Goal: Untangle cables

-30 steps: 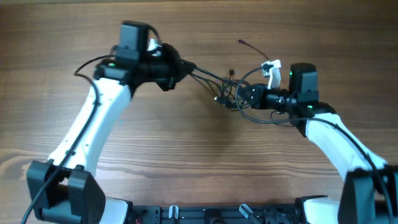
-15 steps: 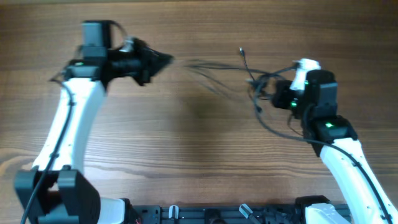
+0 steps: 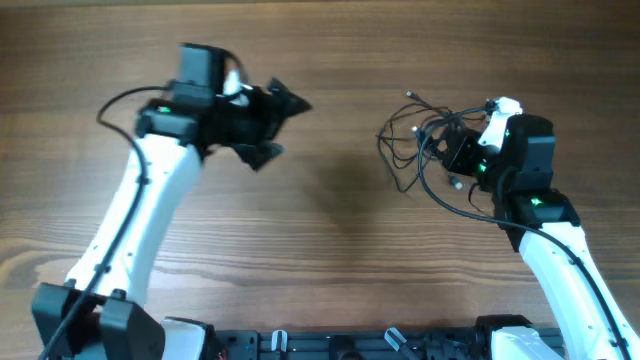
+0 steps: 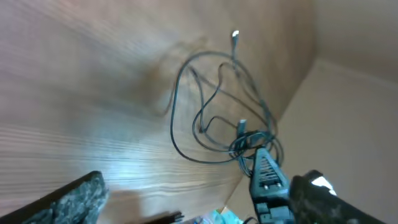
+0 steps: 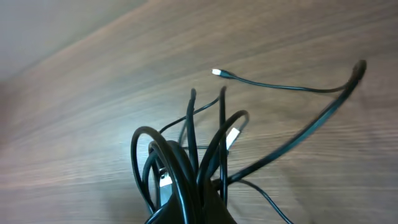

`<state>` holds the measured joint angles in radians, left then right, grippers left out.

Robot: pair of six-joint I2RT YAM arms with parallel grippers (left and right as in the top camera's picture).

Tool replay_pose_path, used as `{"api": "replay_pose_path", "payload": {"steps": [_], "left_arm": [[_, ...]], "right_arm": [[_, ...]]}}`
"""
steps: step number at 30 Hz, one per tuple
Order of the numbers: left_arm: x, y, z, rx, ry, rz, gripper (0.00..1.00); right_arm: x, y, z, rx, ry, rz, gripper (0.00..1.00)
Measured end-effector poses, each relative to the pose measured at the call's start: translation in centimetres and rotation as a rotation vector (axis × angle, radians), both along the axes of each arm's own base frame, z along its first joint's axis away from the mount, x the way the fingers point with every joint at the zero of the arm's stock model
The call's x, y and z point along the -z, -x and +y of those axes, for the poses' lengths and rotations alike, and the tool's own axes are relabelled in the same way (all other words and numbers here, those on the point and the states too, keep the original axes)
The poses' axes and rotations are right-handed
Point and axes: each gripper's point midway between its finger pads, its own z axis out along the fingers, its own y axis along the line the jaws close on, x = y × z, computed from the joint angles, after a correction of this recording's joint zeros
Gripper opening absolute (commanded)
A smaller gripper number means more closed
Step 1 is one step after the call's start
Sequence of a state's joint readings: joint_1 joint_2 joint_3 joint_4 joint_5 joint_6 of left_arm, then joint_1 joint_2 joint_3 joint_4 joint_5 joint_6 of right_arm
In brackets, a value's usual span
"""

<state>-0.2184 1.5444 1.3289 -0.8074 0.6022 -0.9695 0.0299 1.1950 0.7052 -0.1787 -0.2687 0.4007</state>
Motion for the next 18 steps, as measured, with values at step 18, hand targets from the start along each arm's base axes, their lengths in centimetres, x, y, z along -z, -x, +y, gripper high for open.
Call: {"api": "replay_pose_path", "payload": {"steps": [18], "left_arm": [[4.6,3.9,-12.8,-0.472,0.084,0.495,1.00]], "right_arm": [[-1.9,-0.6,1.9,0.195,-0.460,0.099,0.04]]}}
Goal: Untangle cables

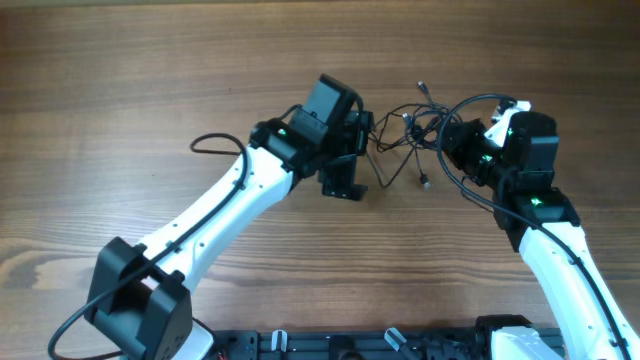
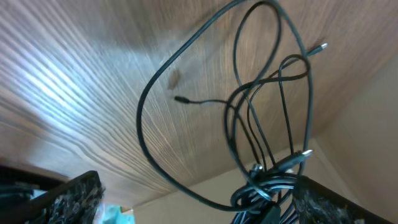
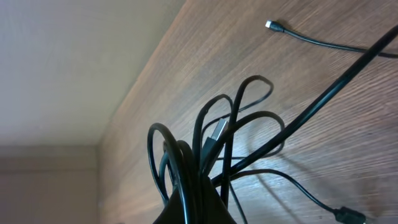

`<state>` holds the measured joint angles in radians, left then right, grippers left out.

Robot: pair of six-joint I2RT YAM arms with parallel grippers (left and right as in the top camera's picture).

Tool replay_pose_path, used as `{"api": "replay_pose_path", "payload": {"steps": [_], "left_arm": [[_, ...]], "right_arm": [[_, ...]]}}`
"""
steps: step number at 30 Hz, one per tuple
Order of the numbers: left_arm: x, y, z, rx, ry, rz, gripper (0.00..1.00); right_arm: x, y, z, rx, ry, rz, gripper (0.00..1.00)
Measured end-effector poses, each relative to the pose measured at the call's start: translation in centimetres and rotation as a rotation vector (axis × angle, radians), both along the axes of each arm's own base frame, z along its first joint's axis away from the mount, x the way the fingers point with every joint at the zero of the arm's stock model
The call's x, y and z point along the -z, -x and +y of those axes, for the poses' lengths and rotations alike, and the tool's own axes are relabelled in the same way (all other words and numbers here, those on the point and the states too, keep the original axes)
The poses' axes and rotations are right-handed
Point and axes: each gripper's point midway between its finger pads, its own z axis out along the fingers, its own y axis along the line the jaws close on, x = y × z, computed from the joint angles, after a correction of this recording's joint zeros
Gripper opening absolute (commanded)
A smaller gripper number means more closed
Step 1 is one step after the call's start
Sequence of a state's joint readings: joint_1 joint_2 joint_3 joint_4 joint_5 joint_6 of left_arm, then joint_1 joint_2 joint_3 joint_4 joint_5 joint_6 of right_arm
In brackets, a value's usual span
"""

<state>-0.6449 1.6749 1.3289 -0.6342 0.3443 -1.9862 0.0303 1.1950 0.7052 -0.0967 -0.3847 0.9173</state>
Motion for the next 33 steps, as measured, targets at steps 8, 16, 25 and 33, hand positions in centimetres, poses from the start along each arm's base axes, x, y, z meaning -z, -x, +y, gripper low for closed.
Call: {"api": "replay_pose_path", "payload": {"steps": [8,16,25,33], "left_arm": [[-0.5,1.4,-2.5,0.033,0.030,-0.014,1.00],[-0.5,0.7,-2.4,0.007,-0.001,-0.061,1.00],[-0.3,-0.7,-1.4,-0.051,-0.057,-0.117,1.00],[-0.3,-1.2,-1.1,-0.072,-0.072,-0.141,1.00]], "right_arm": [[-0.4,0.3,2.6,-0.032,-0.029,-0.002,0.04],[-0.4,0.8,4.3,-0.037,-0.094,0.037,0.04],[-0.4,0.8,4.4,-0.038,-0.106,0.042,0.04],[-0.6,1.4,5.3,-0.091,-0.140,0.051,0.04]]}}
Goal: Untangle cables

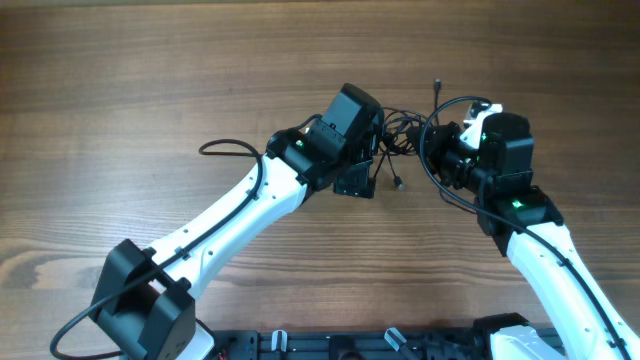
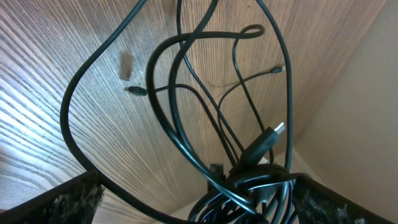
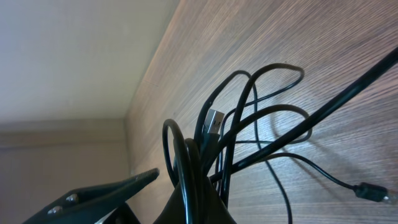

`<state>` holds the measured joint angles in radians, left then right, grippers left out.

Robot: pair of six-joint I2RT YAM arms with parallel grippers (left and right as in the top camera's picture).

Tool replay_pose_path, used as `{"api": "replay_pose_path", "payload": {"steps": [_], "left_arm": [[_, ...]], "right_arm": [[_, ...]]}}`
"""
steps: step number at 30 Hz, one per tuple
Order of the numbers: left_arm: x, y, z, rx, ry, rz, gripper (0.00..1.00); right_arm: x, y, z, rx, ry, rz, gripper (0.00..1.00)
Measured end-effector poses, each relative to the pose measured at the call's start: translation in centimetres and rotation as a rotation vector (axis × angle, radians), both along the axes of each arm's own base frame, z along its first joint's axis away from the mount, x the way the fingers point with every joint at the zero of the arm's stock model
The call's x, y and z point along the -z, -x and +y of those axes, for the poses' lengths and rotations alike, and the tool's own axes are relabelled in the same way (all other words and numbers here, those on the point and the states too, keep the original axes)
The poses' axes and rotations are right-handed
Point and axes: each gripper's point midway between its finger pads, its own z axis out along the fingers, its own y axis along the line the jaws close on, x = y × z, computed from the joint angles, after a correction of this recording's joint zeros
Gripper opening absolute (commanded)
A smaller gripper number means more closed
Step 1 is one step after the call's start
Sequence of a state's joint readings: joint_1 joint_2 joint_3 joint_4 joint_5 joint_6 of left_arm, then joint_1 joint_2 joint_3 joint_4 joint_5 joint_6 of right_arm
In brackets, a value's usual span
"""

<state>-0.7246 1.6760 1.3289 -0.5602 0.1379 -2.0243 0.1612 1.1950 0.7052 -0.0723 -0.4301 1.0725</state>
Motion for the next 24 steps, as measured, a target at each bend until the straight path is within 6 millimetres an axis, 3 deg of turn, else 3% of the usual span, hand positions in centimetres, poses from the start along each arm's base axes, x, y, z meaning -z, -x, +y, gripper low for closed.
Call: {"api": "replay_pose_path", "payload": {"steps": [16,21,24], "left_arm": [[-1.0,-0.5,-1.9,0.040,0.087,-0.027,1.00],[-0.8,-0.8,-1.5,0.022,0.067,-0.037,1.00],[-0.1,-1.0,-0.3,-0.014,0.012,-0.032,1.00]], "right_arm": [[0.1,-0.3,-0.5,0.071,-0.037,0.036,0.04],[-0.2,0.2,0.4,0.040,-0.109,0.074,0.04],[-0.3,0.5,0.8,0.016,-0.125,0.080,0.04]]}}
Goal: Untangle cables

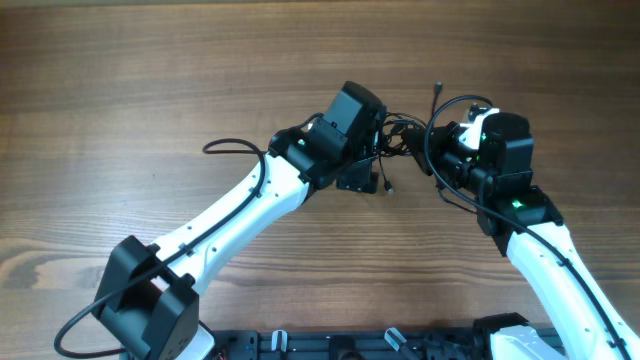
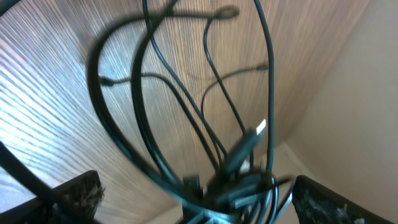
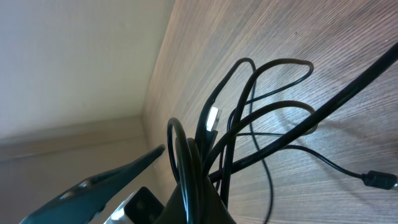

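Observation:
A tangle of thin black cables (image 1: 405, 140) hangs between the two arms above the wooden table (image 1: 150, 80). My right gripper (image 3: 198, 202) is shut on the bundle of cables (image 3: 214, 143), whose loops and a silver USB plug (image 3: 213, 116) rise from its fingers. My left gripper (image 2: 194, 199) is open, its two dark fingertips (image 2: 74, 193) wide apart on either side of the same knot of cables (image 2: 236, 180). In the overhead view the left gripper (image 1: 368, 165) sits right against the tangle, facing the right gripper (image 1: 450, 150).
A loose black lead with a small plug (image 1: 386, 186) dangles below the tangle. Each arm's own black wire loops beside it, the left arm's (image 1: 225, 148) and the right arm's (image 1: 440, 190). Black mounts line the table's front edge (image 1: 380, 345).
The left gripper has edged closer round the knot, which now lies lower between its open fingers. The right gripper holds the bundle as before, hardly moved.
At first the left gripper was open far to the left, while the right gripper held the tangle at the right. Then the left arm was beside the tangle's left edge. Later its open fingers were around the loops, and now around the knot itself.

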`<state>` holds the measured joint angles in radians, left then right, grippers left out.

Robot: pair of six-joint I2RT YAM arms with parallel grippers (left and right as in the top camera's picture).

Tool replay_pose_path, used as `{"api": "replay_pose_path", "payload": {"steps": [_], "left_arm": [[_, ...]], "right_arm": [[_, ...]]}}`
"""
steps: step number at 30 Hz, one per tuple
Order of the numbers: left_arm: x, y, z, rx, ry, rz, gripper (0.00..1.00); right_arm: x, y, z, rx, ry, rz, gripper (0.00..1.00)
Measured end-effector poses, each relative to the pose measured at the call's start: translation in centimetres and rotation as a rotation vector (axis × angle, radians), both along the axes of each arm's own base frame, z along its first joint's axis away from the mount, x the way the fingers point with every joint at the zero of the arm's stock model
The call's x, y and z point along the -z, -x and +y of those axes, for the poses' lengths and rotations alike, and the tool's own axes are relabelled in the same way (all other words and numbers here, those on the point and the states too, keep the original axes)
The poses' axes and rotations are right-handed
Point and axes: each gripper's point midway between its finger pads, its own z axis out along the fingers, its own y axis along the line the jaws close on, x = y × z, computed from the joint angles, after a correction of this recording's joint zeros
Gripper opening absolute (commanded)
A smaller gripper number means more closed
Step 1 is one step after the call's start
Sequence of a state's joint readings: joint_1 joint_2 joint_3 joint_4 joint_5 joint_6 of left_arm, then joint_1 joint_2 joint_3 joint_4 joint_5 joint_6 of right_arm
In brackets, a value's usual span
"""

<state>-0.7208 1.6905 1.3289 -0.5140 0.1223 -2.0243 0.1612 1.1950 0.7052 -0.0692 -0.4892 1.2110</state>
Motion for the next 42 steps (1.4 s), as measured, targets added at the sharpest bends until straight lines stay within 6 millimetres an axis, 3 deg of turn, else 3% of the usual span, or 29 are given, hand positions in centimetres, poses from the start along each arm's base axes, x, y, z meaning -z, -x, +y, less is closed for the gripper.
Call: {"api": "replay_pose_path", "payload": {"steps": [3,4,5,6,8,12,15,16,17,18,21,24,28,29,35,42], "left_arm": [[0.7,-0.3,1.5,-0.035,-0.043,0.020,1.00],[0.9,-0.5,2.1,-0.049,-0.053,0.026,0.92],[1.0,-0.8,2.7,-0.065,-0.064,0.032,0.72],[1.1,-1.0,3.1,-0.076,-0.069,0.034,0.64],[1.2,-1.3,3.6,-0.091,-0.077,0.035,0.36],[1.2,-1.4,3.8,-0.097,-0.081,0.035,0.30],[1.2,-1.3,3.8,-0.095,-0.081,0.035,0.34],[1.2,-1.3,3.7,-0.093,-0.081,0.035,0.27],[1.2,-1.3,3.7,-0.093,-0.081,0.035,0.11],[1.2,-1.3,3.7,-0.092,-0.081,0.035,0.04],[1.3,-1.3,3.8,-0.095,-0.088,0.030,0.04],[2.0,-1.1,5.2,-0.062,-0.175,0.019,0.04],[3.5,-0.9,9.9,-0.027,-0.309,0.079,0.04],[3.6,-1.8,12.0,-0.054,-0.316,0.092,0.04],[2.3,-4.7,18.8,-0.133,-0.265,0.085,0.04],[3.1,-4.3,23.3,0.009,-0.406,0.068,0.04]], "right_arm": [[0.0,0.1,0.1,-0.011,0.001,-0.004,0.04],[0.0,0.1,0.1,-0.014,0.005,-0.007,0.04],[0.0,0.1,0.1,-0.017,0.007,-0.010,0.04],[0.0,0.1,0.1,-0.019,0.009,-0.011,0.04],[-0.1,0.1,0.2,-0.024,0.010,-0.014,0.04],[-0.2,0.3,0.5,-0.044,0.001,-0.015,0.04],[-0.2,0.5,0.7,-0.056,-0.006,-0.014,0.04],[-0.2,0.5,0.7,-0.057,-0.007,-0.014,0.04],[-0.2,0.5,0.7,-0.059,-0.008,-0.014,0.04],[-0.2,0.5,0.7,-0.059,-0.008,-0.014,0.04],[-0.2,0.5,0.7,-0.059,-0.001,-0.019,0.04],[0.0,0.2,0.2,-0.068,0.061,-0.059,0.04],[1.4,-0.5,-2.5,-0.054,0.281,-0.126,0.04],[2.2,-0.3,-3.2,-0.053,0.349,-0.119,0.04],[6.2,1.7,-6.7,-0.042,0.589,0.018,0.04],[6.4,1.5,-8.3,0.005,0.681,0.026,0.04]]}}
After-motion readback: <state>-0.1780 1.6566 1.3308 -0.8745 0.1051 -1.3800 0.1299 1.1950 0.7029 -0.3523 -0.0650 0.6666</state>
